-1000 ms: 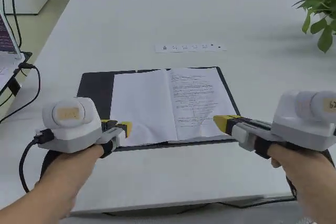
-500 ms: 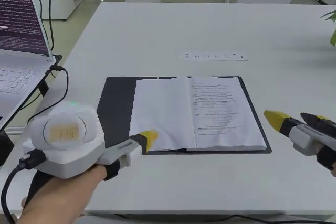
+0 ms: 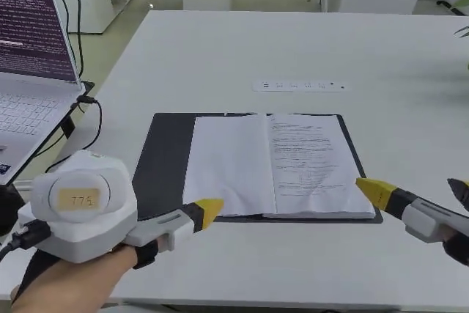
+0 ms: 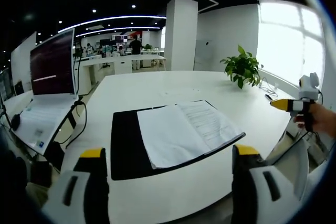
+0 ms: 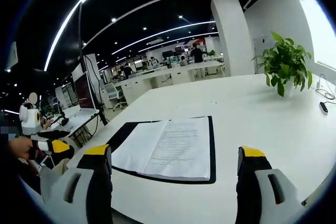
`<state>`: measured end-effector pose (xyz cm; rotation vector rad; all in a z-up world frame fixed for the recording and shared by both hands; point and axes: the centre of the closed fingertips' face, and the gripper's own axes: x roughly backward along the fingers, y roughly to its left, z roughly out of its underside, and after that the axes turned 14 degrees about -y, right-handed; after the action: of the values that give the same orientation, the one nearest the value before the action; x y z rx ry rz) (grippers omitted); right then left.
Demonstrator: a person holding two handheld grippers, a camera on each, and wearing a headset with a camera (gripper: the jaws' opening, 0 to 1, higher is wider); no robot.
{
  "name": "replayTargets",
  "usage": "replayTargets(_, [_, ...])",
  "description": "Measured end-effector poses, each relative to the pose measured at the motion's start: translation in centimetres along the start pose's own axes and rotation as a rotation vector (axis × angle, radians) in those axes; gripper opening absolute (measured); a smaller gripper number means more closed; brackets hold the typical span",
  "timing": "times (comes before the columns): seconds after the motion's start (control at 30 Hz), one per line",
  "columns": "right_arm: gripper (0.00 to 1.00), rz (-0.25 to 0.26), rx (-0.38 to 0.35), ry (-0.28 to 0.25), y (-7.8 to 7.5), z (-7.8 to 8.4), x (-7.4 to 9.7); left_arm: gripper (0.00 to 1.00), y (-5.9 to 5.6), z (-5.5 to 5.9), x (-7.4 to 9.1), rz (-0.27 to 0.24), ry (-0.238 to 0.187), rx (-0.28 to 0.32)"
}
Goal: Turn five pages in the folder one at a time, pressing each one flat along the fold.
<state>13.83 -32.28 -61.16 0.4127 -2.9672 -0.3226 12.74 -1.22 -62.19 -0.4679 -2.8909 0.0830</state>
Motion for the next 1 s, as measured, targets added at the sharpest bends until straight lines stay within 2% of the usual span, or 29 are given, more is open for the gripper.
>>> replayTargets(0.17, [0.98, -0.008, -0.006, -0.002, -0.1, 0.0, -0.1, 0.99, -0.3, -0.2, -0.3, 0.005, 0.005, -0.013])
replayTargets(0.37, [0.96, -0.016, -0.011, -0.003, -0.7, 0.3, 0.2, 0.99, -1.4, -0.1, -1.5, 0.021, 0.008, -0.022])
replayTargets(0.53, [0.94, -0.019, -0.021, 0.006, -1.4, 0.9, 0.5, 0.99, -3.5, 0.2, -3.8, 0.056, 0.014, -0.036])
replayTargets(0.63, [0.93, -0.024, -0.028, 0.010, -1.3, 1.2, 0.6, 0.93, -5.1, 0.6, -5.4, 0.090, 0.020, -0.051])
replayTargets(0.73, [0.93, -0.028, -0.029, 0.011, -1.4, 1.3, 0.7, 0.94, -6.7, 1.1, -6.7, 0.122, 0.025, -0.051])
replayTargets(0.83, [0.92, -0.026, -0.041, 0.007, -1.8, 1.6, 0.8, 0.89, -8.1, 2.0, -8.1, 0.153, 0.048, -0.075])
replayTargets(1.0, [0.91, -0.016, -0.063, 0.013, -2.4, 2.2, 1.2, 0.85, -11.1, 3.4, -10.9, 0.204, 0.064, -0.060])
